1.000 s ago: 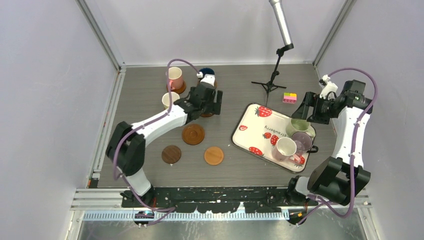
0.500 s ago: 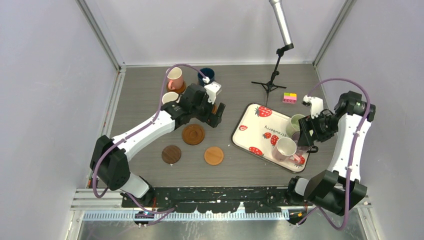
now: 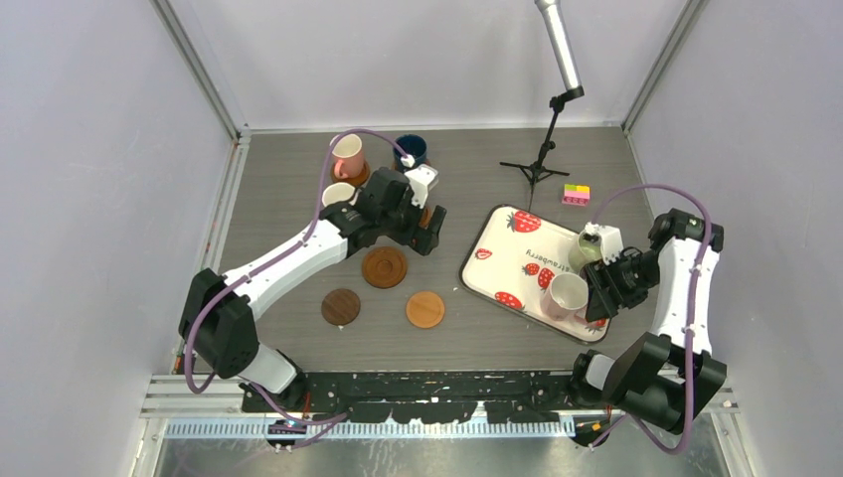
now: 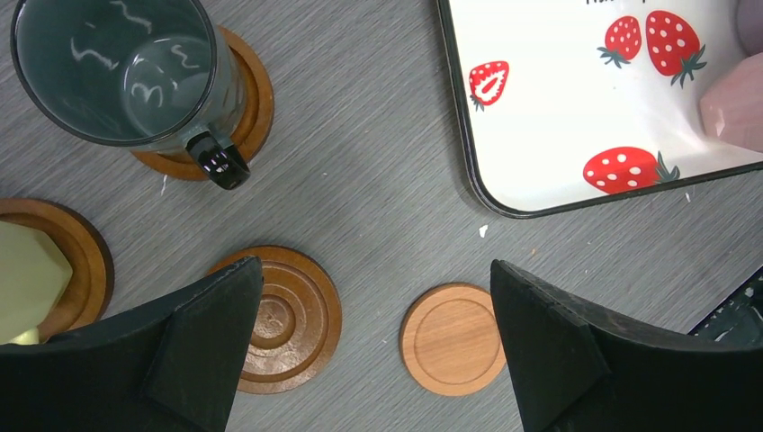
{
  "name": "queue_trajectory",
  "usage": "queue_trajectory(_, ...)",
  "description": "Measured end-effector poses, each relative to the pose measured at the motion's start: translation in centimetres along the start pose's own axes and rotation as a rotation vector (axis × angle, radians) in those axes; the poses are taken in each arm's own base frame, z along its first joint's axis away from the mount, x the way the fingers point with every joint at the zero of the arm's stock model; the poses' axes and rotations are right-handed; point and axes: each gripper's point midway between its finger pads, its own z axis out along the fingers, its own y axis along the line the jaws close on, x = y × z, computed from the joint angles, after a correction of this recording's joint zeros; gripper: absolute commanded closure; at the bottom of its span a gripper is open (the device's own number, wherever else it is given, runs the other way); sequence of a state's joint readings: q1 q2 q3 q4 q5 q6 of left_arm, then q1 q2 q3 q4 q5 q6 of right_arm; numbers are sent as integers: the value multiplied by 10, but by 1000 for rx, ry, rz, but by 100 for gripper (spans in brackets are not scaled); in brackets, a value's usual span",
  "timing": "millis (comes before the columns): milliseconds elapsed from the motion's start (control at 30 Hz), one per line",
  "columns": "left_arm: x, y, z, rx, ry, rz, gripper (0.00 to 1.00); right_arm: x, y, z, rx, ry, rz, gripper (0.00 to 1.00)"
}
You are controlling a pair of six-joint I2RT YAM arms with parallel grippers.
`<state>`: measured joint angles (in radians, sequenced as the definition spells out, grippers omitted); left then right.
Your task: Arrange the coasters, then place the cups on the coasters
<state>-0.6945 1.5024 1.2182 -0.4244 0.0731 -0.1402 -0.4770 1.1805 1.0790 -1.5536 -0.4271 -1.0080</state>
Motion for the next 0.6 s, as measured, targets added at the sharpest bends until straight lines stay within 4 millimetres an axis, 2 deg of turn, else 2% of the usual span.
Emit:
queue_trajectory(233, -1, 4, 0, -8, -1, -24, 0, 11, 7, 16, -44, 50, -1, 43)
queue_trajectory(600, -1, 6, 0, -14, -2, -46, 1, 16, -5, 38, 59, 110, -57, 44)
